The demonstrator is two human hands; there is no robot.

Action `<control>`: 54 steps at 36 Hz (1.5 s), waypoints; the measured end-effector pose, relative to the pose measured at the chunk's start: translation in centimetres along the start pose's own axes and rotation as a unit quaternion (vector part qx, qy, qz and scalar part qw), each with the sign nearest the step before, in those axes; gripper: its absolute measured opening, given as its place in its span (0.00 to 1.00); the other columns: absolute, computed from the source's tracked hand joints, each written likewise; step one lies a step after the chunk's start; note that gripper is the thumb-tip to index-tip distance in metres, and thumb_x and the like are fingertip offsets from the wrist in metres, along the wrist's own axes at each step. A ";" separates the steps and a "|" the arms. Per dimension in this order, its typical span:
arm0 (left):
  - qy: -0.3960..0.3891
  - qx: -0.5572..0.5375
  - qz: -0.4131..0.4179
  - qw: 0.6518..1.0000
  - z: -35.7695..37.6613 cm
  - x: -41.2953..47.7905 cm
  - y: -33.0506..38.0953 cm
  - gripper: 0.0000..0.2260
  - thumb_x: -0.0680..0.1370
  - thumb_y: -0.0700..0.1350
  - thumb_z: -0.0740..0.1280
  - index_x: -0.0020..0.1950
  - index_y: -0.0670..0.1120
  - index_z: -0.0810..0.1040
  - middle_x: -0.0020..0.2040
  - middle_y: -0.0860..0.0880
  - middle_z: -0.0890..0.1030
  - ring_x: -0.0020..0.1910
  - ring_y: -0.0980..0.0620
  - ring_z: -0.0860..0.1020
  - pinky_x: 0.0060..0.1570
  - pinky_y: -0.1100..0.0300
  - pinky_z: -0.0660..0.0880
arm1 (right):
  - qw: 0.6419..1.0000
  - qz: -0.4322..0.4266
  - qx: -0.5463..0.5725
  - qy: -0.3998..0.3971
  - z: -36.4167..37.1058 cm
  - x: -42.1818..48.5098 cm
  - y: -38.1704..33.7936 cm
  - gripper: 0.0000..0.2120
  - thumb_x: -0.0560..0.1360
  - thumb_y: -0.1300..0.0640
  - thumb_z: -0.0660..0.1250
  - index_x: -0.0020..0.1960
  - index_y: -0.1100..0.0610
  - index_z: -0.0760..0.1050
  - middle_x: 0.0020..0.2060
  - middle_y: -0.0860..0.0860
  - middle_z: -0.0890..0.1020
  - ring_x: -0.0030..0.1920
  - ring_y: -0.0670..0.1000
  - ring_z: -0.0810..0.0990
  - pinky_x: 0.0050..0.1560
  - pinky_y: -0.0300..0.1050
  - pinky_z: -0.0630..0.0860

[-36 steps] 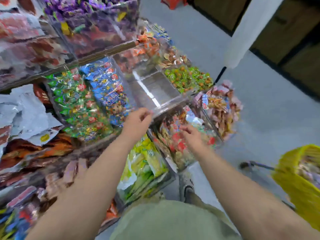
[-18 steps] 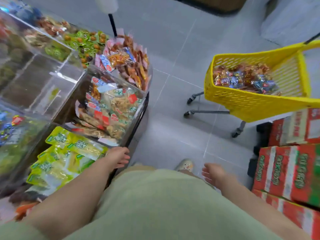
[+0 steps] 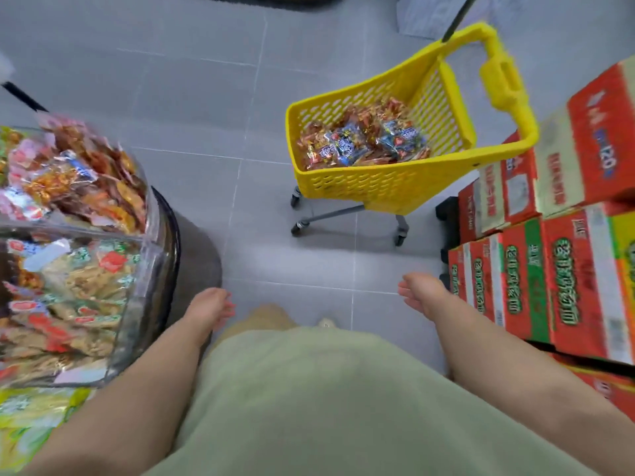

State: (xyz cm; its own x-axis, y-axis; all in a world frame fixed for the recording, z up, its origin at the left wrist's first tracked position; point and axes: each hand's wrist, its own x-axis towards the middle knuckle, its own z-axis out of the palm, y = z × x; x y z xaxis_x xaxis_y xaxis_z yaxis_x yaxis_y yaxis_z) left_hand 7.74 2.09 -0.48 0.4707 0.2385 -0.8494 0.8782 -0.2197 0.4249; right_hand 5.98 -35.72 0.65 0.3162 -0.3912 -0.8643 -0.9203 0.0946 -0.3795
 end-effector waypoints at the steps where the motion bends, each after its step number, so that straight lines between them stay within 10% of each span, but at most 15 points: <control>1: -0.007 0.013 0.003 1.000 0.6 0.0 0.9 0.06 0.81 0.41 0.59 0.55 0.41 0.73 0.44 0.41 0.77 0.37 0.47 0.74 0.37 0.59 0.68 | 1.000 0.003 0.011 -0.007 -0.2 0.3 -0.2 0.05 0.79 0.56 0.59 0.49 0.56 0.72 0.42 0.51 0.78 0.43 0.48 0.78 0.43 0.42 0.73; 11: -0.056 0.128 -0.031 0.990 3.1 4.9 9.2 0.10 0.80 0.43 0.60 0.56 0.39 0.75 0.49 0.40 0.80 0.46 0.41 0.80 0.46 0.55 0.72 | 0.985 0.115 0.119 -0.047 1.0 4.0 -0.1 0.08 0.80 0.56 0.58 0.57 0.56 0.70 0.52 0.53 0.77 0.53 0.52 0.76 0.60 0.48 0.70; 20: -0.076 0.191 0.013 0.978 4.2 10.4 22.2 0.04 0.80 0.43 0.62 0.47 0.44 0.72 0.38 0.44 0.76 0.32 0.49 0.72 0.36 0.60 0.66 | 0.995 0.079 0.059 -0.016 0.4 8.2 -10.5 0.09 0.78 0.55 0.61 0.56 0.57 0.72 0.44 0.51 0.79 0.45 0.50 0.78 0.43 0.43 0.73; 30: -0.068 0.155 0.033 0.985 6.8 14.6 34.3 0.04 0.80 0.43 0.61 0.53 0.43 0.72 0.40 0.46 0.77 0.35 0.51 0.74 0.36 0.60 0.67 | 0.995 0.037 0.093 -0.010 0.1 11.8 -25.6 0.15 0.80 0.55 0.58 0.64 0.58 0.70 0.63 0.58 0.76 0.64 0.57 0.74 0.64 0.52 0.69; 40: -0.014 0.104 -0.023 0.994 11.4 20.6 37.5 0.06 0.78 0.42 0.62 0.42 0.43 0.71 0.45 0.41 0.75 0.35 0.47 0.73 0.37 0.59 0.67 | 0.999 -0.024 0.025 -0.026 1.9 18.0 -34.6 0.10 0.79 0.57 0.59 0.57 0.59 0.74 0.42 0.54 0.78 0.38 0.48 0.76 0.38 0.41 0.71; 46: 0.012 0.145 -0.030 0.989 15.1 25.0 37.7 0.25 0.79 0.52 0.64 0.72 0.41 0.64 0.65 0.37 0.74 0.63 0.39 0.74 0.63 0.47 0.72 | 0.988 -0.057 -0.122 0.082 2.5 22.9 -36.4 0.16 0.78 0.61 0.60 0.65 0.56 0.71 0.35 0.49 0.76 0.28 0.49 0.72 0.26 0.40 0.70; 50: 0.057 0.165 -0.014 0.985 17.3 27.3 37.2 0.19 0.83 0.49 0.58 0.66 0.36 0.67 0.63 0.34 0.74 0.62 0.36 0.73 0.57 0.50 0.69 | 0.960 -0.024 -0.228 0.162 2.5 25.2 -36.6 0.25 0.76 0.52 0.66 0.70 0.55 0.65 0.55 0.56 0.74 0.49 0.56 0.79 0.46 0.46 0.74; 54: 0.125 0.155 0.047 0.979 18.3 28.0 35.9 0.14 0.83 0.48 0.56 0.59 0.38 0.71 0.55 0.35 0.78 0.55 0.36 0.76 0.47 0.53 0.67 | 0.929 -0.003 -0.298 0.222 2.2 27.2 -35.8 0.37 0.72 0.40 0.67 0.73 0.56 0.60 0.70 0.59 0.63 0.71 0.59 0.61 0.65 0.53 0.65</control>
State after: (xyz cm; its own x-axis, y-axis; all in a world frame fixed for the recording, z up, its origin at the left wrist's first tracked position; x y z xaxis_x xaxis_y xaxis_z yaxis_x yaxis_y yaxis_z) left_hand 50.92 -16.40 -14.73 0.5878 0.4187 -0.6922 0.7802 -0.5196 0.3482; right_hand 48.07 -47.74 -9.93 0.3172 -0.7408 -0.5921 -0.9247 -0.3802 -0.0198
